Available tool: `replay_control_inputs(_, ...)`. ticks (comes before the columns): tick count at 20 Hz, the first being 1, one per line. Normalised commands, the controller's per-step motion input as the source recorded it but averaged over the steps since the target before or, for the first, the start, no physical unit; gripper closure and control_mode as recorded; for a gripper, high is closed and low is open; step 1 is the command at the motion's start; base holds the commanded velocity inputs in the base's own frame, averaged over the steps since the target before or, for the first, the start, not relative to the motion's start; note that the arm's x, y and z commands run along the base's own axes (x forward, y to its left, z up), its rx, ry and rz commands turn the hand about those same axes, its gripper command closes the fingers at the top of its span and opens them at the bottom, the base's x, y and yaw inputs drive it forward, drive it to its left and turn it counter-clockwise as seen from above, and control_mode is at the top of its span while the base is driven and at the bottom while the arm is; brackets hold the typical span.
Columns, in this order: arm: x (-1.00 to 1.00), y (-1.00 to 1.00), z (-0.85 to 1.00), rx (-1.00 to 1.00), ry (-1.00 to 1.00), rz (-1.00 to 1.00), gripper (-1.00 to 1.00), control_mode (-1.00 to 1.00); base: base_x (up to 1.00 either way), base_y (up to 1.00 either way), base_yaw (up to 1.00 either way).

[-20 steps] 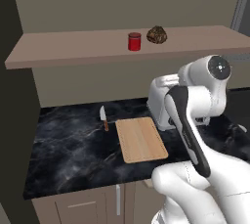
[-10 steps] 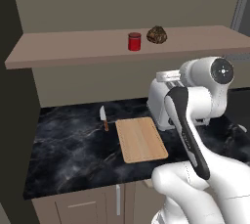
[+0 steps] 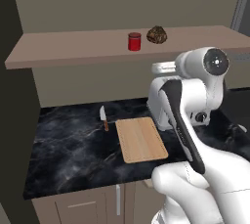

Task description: Pick the bread, place it on the cutting board, pick the jam, place it on the counter, and close the cabinet.

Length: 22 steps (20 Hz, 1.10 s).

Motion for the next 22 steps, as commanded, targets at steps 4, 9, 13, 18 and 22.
replay_control_inputs(4, 0.00, 0.16, 0.24, 0.00, -0.01, 0.00, -1.00, -1.00, 0.00, 0.00, 0.00)
replay_control_inputs(9, 0.00, 0.08, 0.32, 0.00, 0.00, 0.00, -1.00, -1.00, 0.00, 0.00, 0.00)
replay_control_inputs(13, 0.00, 0.08, 0.27, 0.00, 0.00, 0.00, -1.00, -1.00, 0.00, 0.00, 0.00)
replay_control_inputs(18, 0.09, 0.11, 0.19, 0.02, 0.00, 0.02, -1.00, -1.00, 0.00, 0.00, 0.00)
replay_control_inputs(22, 0.10, 0.08, 0.14, 0.06, 0.00, 0.05, -1.00, -1.00, 0.00, 0.00, 0.00)
